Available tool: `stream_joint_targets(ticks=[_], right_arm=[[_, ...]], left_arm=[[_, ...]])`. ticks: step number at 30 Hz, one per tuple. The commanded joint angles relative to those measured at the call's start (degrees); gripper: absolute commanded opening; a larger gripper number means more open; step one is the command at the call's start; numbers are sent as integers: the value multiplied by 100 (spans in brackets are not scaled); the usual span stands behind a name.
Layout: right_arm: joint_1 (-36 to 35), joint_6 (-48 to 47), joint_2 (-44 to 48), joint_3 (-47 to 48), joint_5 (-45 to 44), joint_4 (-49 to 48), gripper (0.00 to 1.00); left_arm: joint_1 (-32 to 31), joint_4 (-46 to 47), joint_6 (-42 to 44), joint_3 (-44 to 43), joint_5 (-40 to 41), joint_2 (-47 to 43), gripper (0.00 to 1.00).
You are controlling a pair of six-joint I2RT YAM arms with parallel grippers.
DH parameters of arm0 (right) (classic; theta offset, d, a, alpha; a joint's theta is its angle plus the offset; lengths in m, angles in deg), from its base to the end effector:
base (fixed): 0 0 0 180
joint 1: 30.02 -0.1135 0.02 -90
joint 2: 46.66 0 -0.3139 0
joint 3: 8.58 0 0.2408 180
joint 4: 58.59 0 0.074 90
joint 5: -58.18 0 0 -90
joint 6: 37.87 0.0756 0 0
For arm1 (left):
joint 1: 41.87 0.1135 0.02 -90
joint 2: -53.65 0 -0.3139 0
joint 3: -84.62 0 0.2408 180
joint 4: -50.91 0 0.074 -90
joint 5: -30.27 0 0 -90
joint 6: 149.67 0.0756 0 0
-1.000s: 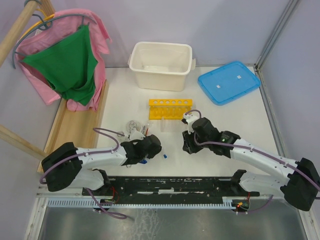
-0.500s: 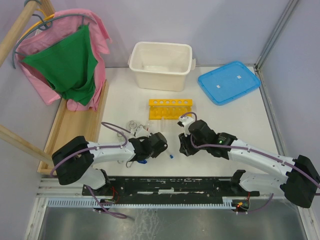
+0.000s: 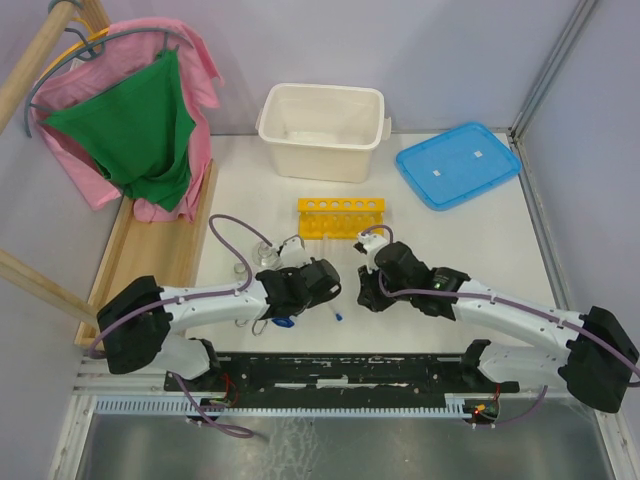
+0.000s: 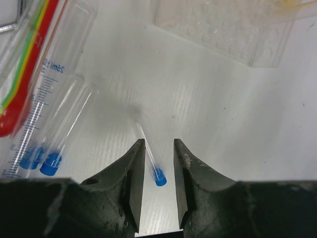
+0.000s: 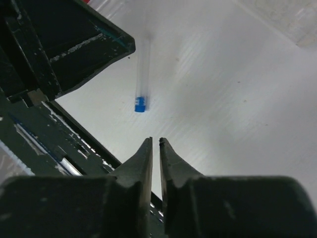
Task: Organize the chemistry lab equipment
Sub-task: Pick up the test tube at the center of the board.
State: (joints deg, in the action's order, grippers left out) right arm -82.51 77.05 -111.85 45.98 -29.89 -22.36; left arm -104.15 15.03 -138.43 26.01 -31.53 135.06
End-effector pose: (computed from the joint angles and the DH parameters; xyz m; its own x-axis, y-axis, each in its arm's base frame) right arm 0.1363 0.1818 0.2449 -0.7429 -0.2762 -0.6098 -0.5445 0.7792 0.3104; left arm 0.1564 -0.2208 0.2104 -0.7306 -0.4679 -0.4973 -0.2600 0.8640 -0.4312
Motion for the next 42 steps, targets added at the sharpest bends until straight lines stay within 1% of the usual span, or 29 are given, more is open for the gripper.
stream_joint_targets(ticks=[1,3,5,8,10,11,12,13,16,23,26,34,38,42], right_arm=[[-106,618,193,-313,752,-1019,13],[-147,996,229,-571,1291,-1692,7],[-230,1304,200,-793,1568,-2216,5],[-361,1410,91,-936,1441,-2460,4],[-396,1455,-28,-1018,1370,-2675,3],[-404,1456,-108,-1013,1335,-2717,3],[-418,1431,-240,-991,1223,-2711,3],[-420,1428,-308,-984,1143,-2701,3],[-422,1439,-618,-830,865,-2527,2],[-463,1565,-1213,-831,848,-2907,2],[-504,1619,-1328,-831,878,-3038,2],[-633,1662,-1513,-771,738,-3091,1],[-655,1666,-1505,-752,552,-2928,1],[-658,1658,-1587,-705,424,-2783,1]], left_arm=[[-38,-259,1053,-101,658,-353,36],[-38,-240,1049,-16,685,-374,36],[-39,-237,1031,50,728,-356,36],[-38,-37,1045,157,791,-336,36],[-41,435,1262,367,769,-403,36],[-39,702,1376,466,758,-439,35],[-38,1119,1678,613,735,-510,35],[-40,1329,1863,674,743,-547,35],[-33,1684,2356,739,854,-650,34],[-19,2426,3044,882,1011,-975,32],[-8,2843,3272,970,835,-961,32],[5,3396,3360,842,322,-77,28],[3,3633,3382,859,185,170,28],[14,3674,3384,831,153,325,28]])
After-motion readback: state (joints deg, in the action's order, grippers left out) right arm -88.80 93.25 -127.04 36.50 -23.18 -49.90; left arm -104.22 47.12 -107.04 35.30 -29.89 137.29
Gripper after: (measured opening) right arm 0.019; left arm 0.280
